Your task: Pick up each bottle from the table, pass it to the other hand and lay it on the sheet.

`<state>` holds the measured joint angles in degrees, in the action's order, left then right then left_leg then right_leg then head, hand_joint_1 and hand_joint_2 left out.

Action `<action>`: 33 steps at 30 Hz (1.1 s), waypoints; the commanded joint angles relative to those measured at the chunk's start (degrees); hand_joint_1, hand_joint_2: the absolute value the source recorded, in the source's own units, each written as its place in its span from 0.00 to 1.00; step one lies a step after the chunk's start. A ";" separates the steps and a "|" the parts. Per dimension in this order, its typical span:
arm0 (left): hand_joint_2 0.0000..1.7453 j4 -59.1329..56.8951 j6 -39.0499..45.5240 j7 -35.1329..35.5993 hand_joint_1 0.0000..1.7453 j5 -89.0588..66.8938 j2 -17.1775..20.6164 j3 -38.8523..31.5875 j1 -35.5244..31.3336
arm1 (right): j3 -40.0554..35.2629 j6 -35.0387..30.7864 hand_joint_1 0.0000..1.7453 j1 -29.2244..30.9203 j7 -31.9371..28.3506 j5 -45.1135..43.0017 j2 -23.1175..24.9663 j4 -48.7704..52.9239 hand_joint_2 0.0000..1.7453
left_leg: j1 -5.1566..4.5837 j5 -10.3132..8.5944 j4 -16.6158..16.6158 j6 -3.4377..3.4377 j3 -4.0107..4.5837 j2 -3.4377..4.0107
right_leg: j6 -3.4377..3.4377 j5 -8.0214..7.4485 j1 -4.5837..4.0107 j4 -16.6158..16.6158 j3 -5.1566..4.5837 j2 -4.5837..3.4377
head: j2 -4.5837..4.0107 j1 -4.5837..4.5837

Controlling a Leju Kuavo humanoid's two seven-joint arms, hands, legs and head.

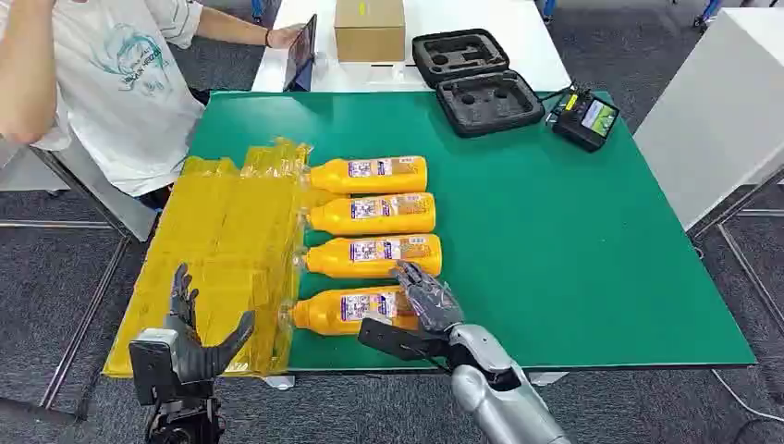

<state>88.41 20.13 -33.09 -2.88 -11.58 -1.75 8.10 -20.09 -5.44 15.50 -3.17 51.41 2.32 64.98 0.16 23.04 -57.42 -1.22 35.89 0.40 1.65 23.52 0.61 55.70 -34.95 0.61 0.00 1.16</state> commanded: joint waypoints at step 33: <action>1.00 2.97 1.18 -2.97 0.00 14.42 -2.80 -6.77 1.54 | 10.51 -8.29 1.00 -4.84 -32.83 -39.34 6.52 11.10 1.00 | 0.01 0.12 0.01 0.04 -0.28 -0.04 | -0.04 0.13 0.00 0.01 0.26 0.00 | 0.00 0.02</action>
<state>89.44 21.42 -35.56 5.75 -11.83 -3.48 8.86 -17.48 -9.12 15.36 -30.43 18.70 4.64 67.85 0.17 23.06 -57.42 -1.22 35.77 0.40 1.64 23.55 0.62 55.70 -34.86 0.62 0.00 1.18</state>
